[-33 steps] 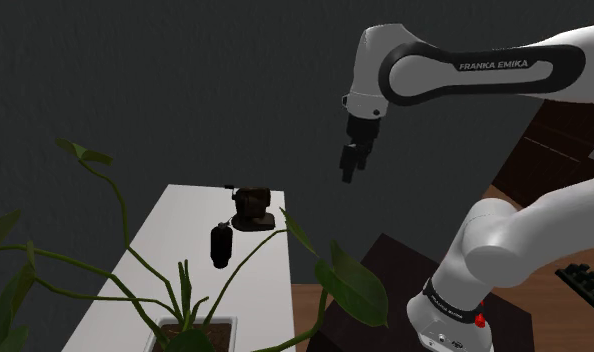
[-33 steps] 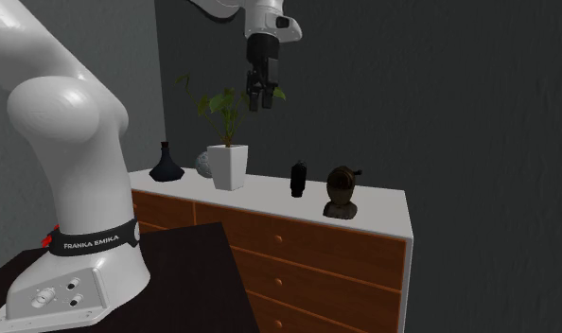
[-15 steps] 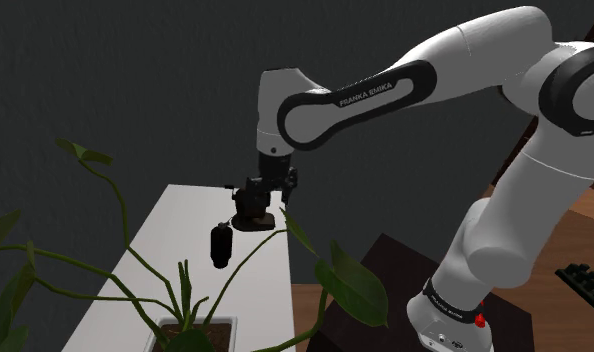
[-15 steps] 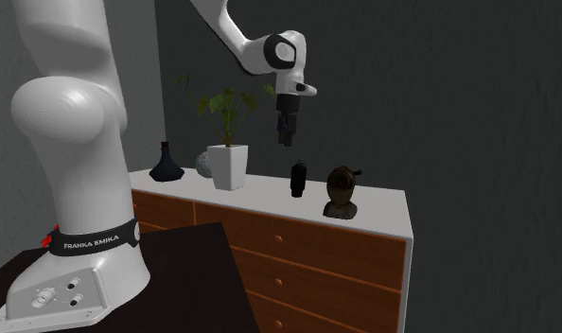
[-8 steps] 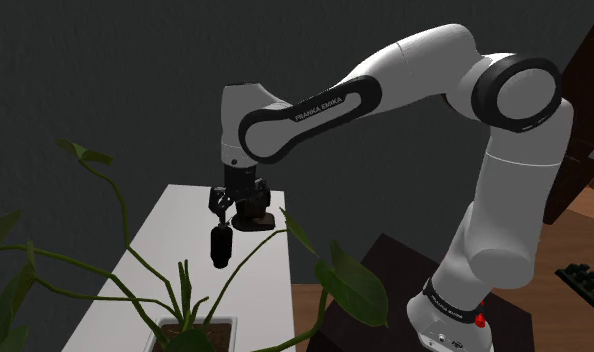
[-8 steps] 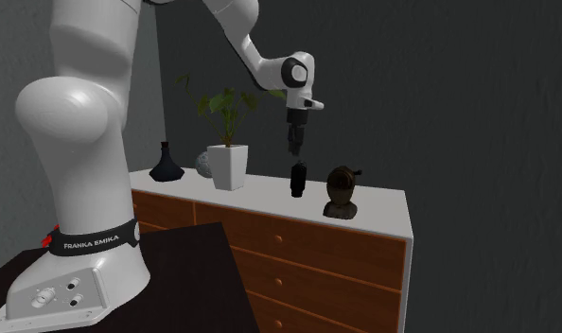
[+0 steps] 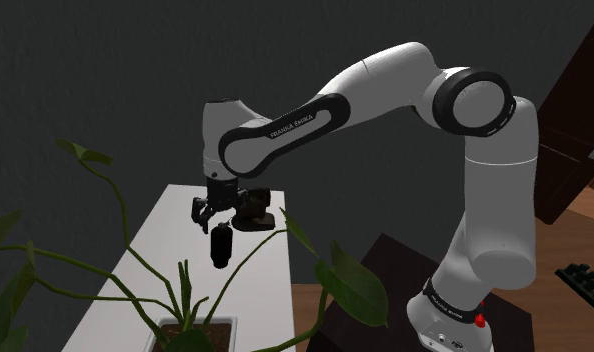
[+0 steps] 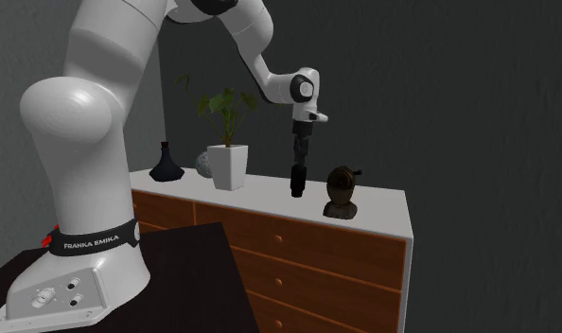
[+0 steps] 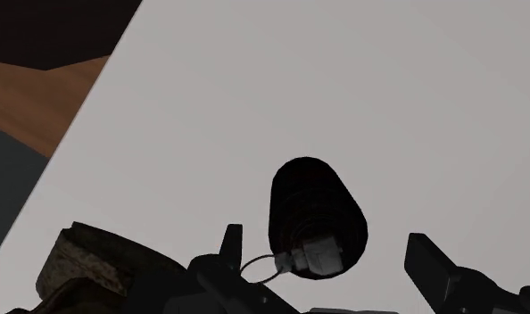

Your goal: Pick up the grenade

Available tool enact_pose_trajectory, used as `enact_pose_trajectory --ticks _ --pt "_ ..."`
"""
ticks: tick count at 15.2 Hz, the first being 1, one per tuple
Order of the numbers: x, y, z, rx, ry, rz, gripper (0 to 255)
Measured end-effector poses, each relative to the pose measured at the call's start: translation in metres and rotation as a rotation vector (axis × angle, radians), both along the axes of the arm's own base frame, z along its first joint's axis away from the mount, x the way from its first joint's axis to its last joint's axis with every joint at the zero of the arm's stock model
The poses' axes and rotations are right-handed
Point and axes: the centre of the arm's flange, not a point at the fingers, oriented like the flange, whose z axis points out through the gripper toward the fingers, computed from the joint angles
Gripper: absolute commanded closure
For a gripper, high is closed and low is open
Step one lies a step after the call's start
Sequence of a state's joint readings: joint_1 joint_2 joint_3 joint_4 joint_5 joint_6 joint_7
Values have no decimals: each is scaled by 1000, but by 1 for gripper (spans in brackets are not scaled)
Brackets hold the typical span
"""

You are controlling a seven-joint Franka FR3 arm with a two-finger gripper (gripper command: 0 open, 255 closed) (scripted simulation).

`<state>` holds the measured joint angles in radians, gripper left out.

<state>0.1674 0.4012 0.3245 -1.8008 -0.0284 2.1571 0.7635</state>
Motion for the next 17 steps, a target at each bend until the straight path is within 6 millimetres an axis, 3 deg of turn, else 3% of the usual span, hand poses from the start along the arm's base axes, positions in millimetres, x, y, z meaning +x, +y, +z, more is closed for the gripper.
enact_pose_trajectory --ticks 3,4,14,17 --pt "1 -1 -16 0 0 0 0" --pt "1 0 -17 0 0 0 255" --pt "1 1 -18 1 -2 0 255" --pt "1 1 -7 0 0 0 255"
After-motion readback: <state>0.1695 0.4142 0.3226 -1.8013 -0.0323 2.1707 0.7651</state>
